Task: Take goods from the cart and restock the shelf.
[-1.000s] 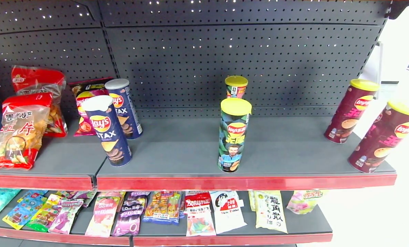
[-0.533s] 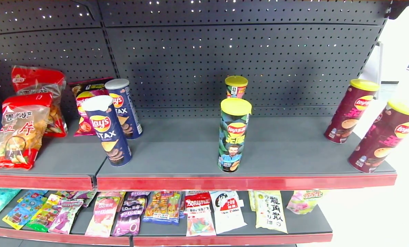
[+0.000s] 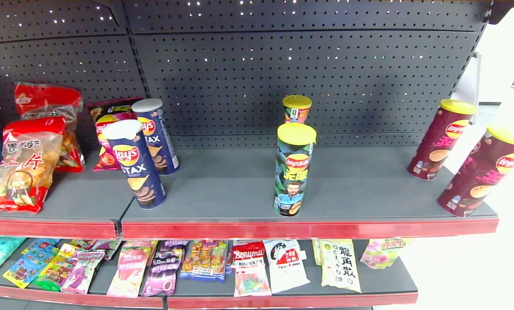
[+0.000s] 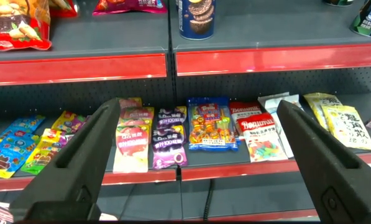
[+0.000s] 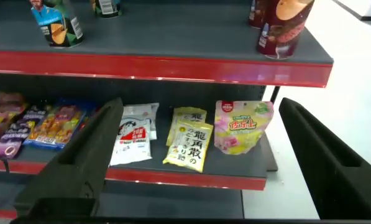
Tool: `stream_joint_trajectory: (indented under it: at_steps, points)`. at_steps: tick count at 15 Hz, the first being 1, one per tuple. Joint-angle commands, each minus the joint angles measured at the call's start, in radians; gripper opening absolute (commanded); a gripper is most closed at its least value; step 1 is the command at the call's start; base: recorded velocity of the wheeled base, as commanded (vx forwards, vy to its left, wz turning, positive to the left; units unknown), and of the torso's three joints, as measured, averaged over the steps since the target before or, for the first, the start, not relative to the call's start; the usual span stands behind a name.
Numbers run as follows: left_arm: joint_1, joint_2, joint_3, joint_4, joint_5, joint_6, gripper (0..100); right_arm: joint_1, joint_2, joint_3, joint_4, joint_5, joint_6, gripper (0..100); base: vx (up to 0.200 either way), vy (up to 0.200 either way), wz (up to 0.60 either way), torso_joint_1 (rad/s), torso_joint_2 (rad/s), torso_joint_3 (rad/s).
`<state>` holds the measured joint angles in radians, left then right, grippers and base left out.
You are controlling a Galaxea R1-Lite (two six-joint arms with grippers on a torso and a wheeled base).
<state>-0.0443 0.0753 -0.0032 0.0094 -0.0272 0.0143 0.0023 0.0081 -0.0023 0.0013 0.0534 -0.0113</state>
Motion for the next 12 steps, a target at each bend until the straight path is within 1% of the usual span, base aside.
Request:
stream_joint_trajectory:
  at_steps: [1, 9, 11, 12]
  points:
    - [0.0, 0.001, 0.0, 0.0, 0.0, 0.0, 100, 0.001, -0.008, 0.001, 0.0, -0.033, 0.01, 100, 0.0, 0.0, 0.0, 0.0, 0.0, 0.0]
    - [-0.003, 0.008, 0.0, 0.0, 0.0, 0.003, 100, 0.001, -0.008, 0.001, 0.0, -0.033, 0.008, 100, 0.0, 0.0, 0.0, 0.0, 0.0, 0.0]
    - [-0.006, 0.008, 0.0, 0.0, -0.037, 0.041, 100, 0.001, -0.008, 0.001, 0.0, -0.033, 0.008, 100, 0.0, 0.0, 0.0, 0.0, 0.0, 0.0]
    - [-0.006, 0.008, 0.0, 0.0, -0.04, 0.043, 100, 0.001, -0.008, 0.001, 0.0, -0.033, 0.008, 100, 0.0, 0.0, 0.0, 0.0, 0.0, 0.0]
